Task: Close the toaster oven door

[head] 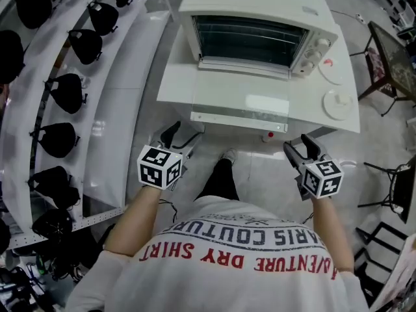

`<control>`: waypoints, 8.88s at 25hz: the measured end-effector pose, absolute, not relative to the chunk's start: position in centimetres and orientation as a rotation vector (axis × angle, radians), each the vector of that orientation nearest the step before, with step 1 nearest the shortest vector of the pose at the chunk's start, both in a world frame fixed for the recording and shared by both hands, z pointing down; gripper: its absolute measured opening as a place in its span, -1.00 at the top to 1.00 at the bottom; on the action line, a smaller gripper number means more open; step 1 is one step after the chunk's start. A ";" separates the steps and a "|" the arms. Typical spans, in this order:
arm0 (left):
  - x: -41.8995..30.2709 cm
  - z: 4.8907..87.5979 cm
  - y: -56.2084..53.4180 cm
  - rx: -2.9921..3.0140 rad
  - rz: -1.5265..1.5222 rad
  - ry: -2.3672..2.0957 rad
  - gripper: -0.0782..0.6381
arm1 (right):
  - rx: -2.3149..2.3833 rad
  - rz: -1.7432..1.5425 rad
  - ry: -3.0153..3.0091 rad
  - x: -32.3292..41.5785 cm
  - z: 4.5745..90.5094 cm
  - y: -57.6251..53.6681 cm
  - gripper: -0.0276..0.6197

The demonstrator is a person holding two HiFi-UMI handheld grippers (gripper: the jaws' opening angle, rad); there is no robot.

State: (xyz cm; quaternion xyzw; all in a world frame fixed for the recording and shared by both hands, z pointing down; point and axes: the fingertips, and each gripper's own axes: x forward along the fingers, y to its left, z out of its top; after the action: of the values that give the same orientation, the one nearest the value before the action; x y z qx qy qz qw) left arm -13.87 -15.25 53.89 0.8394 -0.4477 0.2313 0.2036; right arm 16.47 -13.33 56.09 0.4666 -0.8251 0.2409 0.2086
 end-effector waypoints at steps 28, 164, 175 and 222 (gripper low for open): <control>-13.4 65.0 -20.5 2.235 0.669 -1.166 -0.04 | 1.336 0.896 -2.237 13.5 66.1 -17.9 0.10; -11.5 38.9 -30.3 2.427 0.303 -1.392 0.44 | 1.505 0.636 -2.670 14.3 39.7 -27.8 0.37; -11.4 37.4 -33.0 2.447 0.270 -1.388 0.44 | 1.537 0.607 -2.687 14.5 38.1 -30.4 0.38; -8.4 32.5 -31.2 2.594 0.138 -1.142 0.24 | 1.539 0.357 -2.779 13.6 32.0 -28.9 0.51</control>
State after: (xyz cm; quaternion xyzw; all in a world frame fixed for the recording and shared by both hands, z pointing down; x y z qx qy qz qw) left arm -8.44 -31.24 32.45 0.9035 -0.3980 0.0482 0.1515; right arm 13.60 -28.95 32.01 0.4812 -0.8690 0.1118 -0.0273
